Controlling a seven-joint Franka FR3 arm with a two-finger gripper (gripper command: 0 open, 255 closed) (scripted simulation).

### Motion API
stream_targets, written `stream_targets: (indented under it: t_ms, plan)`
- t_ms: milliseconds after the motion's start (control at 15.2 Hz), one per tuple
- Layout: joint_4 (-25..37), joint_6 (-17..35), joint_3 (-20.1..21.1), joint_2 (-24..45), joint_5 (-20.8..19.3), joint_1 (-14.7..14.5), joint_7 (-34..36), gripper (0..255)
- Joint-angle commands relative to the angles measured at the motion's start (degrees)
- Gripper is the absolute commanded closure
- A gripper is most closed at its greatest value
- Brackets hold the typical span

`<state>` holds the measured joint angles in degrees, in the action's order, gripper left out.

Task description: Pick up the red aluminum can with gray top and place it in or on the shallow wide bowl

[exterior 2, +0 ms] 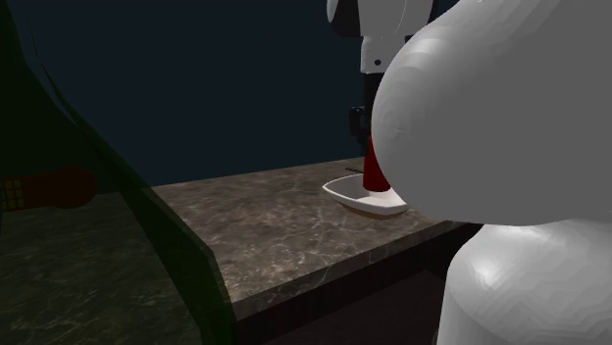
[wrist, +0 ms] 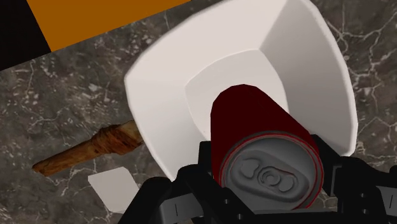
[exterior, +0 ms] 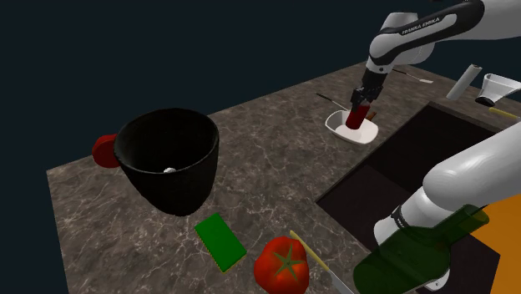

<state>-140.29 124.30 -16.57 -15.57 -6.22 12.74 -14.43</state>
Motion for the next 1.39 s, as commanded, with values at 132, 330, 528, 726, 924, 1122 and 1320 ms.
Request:
stream_targets:
  t_ms: [132,330,528,726,924,1122,1320]
  plan:
    - [-0.1,0.2,0.0,0.1,0.0,0.0,0.0,255]
    - [-0.1,0.2,0.0,0.1,0.0,0.0,0.0,255]
    - [-0.1,0.2,0.0,0.1,0.0,0.0,0.0,0]
    - [-0.1,0.2,0.0,0.1,0.0,0.0,0.0,0]
    - [3.6,-6.0,0.6,-2.5,-0.2,0.0,0.3,0]
    - [4.7,-7.6,0.7,-3.0,-0.2,0.0,0.3,0]
    - [4.7,-7.6,0.7,-3.0,-0.2,0.0,0.3,0]
